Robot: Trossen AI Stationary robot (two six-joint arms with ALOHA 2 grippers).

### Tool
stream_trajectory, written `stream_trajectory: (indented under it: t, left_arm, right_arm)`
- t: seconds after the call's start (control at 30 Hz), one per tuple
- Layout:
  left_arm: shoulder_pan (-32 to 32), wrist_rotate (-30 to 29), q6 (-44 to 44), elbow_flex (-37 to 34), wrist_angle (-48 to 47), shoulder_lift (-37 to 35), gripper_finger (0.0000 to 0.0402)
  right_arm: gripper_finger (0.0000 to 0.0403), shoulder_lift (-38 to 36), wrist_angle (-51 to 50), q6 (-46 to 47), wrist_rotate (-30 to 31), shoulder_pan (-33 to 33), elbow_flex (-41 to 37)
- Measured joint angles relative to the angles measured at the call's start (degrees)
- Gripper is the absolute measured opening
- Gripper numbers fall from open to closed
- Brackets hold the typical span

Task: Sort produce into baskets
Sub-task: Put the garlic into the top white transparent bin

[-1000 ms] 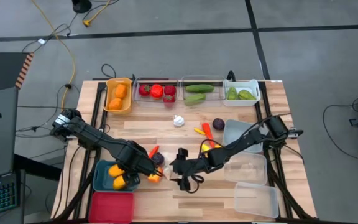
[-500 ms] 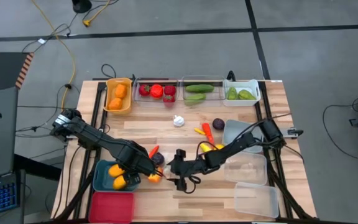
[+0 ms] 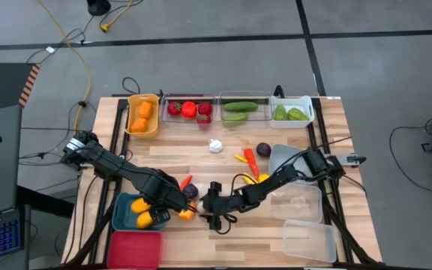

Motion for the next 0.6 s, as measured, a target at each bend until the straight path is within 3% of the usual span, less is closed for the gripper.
stream_trajectory:
  t: [0.33, 0.6]
  left_arm:
    - [0.00, -0.36, 0.00, 0.00, 0.25, 0.00, 0.0261]
    - [0.02, -0.76, 0.00, 0.00, 0.22, 0.00, 0.0261]
  right_arm:
    - [0.0240, -0.02, -0.90, -0.03, -0.42, 0.02, 0.84]
    - [0.0181, -5.09, -11.14, -0.17, -2.18, 0.26, 0.73]
